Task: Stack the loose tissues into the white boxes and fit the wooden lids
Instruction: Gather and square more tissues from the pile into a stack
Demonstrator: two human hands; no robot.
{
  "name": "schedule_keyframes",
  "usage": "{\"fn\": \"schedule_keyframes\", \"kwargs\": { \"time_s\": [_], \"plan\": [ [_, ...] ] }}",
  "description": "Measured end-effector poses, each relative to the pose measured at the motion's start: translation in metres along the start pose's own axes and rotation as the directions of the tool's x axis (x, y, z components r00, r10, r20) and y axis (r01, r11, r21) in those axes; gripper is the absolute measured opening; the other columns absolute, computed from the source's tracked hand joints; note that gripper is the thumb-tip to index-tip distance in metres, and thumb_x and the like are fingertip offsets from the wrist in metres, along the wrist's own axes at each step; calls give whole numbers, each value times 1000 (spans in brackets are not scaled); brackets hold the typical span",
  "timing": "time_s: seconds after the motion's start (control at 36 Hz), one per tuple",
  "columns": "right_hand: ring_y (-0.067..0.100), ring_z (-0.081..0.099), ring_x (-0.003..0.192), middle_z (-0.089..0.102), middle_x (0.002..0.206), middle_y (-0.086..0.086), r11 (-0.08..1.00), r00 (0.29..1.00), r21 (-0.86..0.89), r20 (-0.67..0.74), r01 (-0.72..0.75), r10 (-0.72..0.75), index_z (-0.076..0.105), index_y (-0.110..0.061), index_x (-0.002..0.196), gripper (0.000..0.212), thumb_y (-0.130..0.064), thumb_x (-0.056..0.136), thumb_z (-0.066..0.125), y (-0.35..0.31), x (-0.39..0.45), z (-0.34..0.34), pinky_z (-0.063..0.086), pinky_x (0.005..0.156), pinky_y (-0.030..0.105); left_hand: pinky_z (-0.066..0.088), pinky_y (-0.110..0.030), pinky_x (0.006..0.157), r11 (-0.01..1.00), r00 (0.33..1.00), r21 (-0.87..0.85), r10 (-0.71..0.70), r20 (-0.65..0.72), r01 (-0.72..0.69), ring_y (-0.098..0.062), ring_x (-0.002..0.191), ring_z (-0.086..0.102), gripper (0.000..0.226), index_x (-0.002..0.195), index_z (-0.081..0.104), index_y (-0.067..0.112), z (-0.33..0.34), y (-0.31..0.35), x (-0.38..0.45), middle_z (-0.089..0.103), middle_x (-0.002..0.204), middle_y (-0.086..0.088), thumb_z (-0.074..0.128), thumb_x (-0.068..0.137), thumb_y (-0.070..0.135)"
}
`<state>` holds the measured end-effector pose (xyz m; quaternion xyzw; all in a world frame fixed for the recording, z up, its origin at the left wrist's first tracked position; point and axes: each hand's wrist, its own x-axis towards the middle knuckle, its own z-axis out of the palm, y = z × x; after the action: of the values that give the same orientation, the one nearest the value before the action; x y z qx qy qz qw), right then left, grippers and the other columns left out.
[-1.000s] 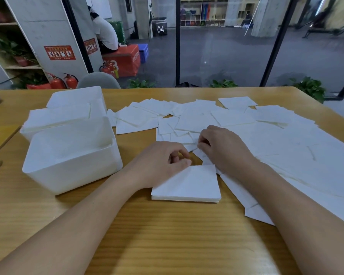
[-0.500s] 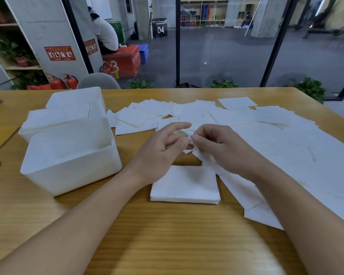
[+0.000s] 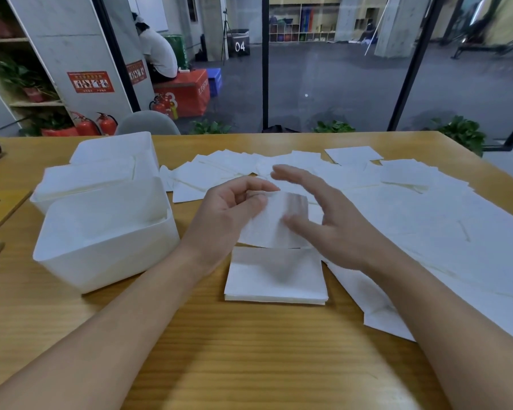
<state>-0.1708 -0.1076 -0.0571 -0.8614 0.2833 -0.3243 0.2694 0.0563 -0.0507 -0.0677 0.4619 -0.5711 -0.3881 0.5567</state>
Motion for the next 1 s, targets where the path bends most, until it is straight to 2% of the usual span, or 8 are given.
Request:
{"fn": "schedule_keyframes", "kwargs": {
  "time_s": [0.11, 0.31, 0.39, 0.53, 0.69, 0.78, 0.89, 1.0],
  "plan": [
    [7, 67, 120, 71, 120, -18, 992, 993, 101, -87, -71, 80, 63, -46, 139, 38, -37, 103, 71, -3, 2, 0, 53, 96, 30, 50, -47, 92, 999, 999, 6, 53, -9, -53, -31, 99, 61, 18, 116, 80, 19, 2, 5, -1, 63, 110, -34, 65, 108, 18],
    [10, 61, 59, 70, 72, -4, 937, 960, 220, -7, -273, 281, 75, -31, 108, 7, -27, 103, 74, 10, 6, -20, 47, 59, 22, 51, -24, 72, 979, 997, 201, -27, -70, 41, -12, 80, 65, 22, 105, 83, 27, -7, 10, 1, 76, 89, -2, 65, 105, 14],
    [17, 64, 62, 68, 72, -2, 910, 935, 215, 111, -354, 337, 76, -31, 108, 9, -31, 100, 79, 14, 5, -27, 54, 77, 45, 42, -27, 60, 914, 999, 405, -36, -13, 38, -20, 62, 49, 22, 103, 81, 34, -13, 13, 1, 65, 74, -8, 67, 102, 17],
    [18, 64, 60, 66, 69, -1, 898, 897, 172, 265, -405, 354, 78, -27, 102, 15, -38, 94, 86, 12, 2, -30, 50, 77, 44, 38, -35, 60, 799, 979, 596, -176, 104, 80, -12, 57, 45, 18, 107, 76, 45, -22, 17, -2, 49, 61, 7, 69, 98, 32],
    [26, 49, 66, 63, 77, 6, 847, 887, 310, 316, -433, 337, 79, -22, 112, 37, -55, 94, 82, 9, 4, -32, 47, 65, 31, 35, -35, 67, 895, 977, 434, -172, 123, 103, -24, 65, 44, 12, 111, 80, 39, -20, 16, -4, 50, 67, -2, 71, 104, 34],
    [38, 37, 77, 51, 88, 28, 822, 866, 339, 378, -459, 328, 78, -24, 121, 58, -67, 83, 87, 6, 4, -37, 36, 71, 43, 34, -38, 75, 917, 985, 389, -140, 98, 91, -25, 72, 43, 13, 111, 82, 38, -17, 19, -4, 51, 74, -11, 70, 106, 35],
    [34, 41, 84, 65, 95, 21, 772, 843, 392, 424, -500, 331, 78, -24, 123, 42, -44, 87, 89, 9, 5, -41, 35, 70, 43, 37, -38, 76, 933, 993, 352, -105, 50, 81, -25, 75, 45, 15, 111, 82, 35, -18, 21, -2, 57, 82, -24, 68, 108, 30],
    [27, 46, 73, 61, 80, 9, 805, 830, 302, 420, -510, 367, 81, -26, 115, 27, -28, 90, 90, 11, 3, -41, 39, 63, 29, 44, -35, 68, 886, 962, 448, -213, 170, 117, -19, 61, 52, 16, 114, 77, 39, -28, 19, -2, 53, 63, 0, 69, 103, 30]
  ]
}}
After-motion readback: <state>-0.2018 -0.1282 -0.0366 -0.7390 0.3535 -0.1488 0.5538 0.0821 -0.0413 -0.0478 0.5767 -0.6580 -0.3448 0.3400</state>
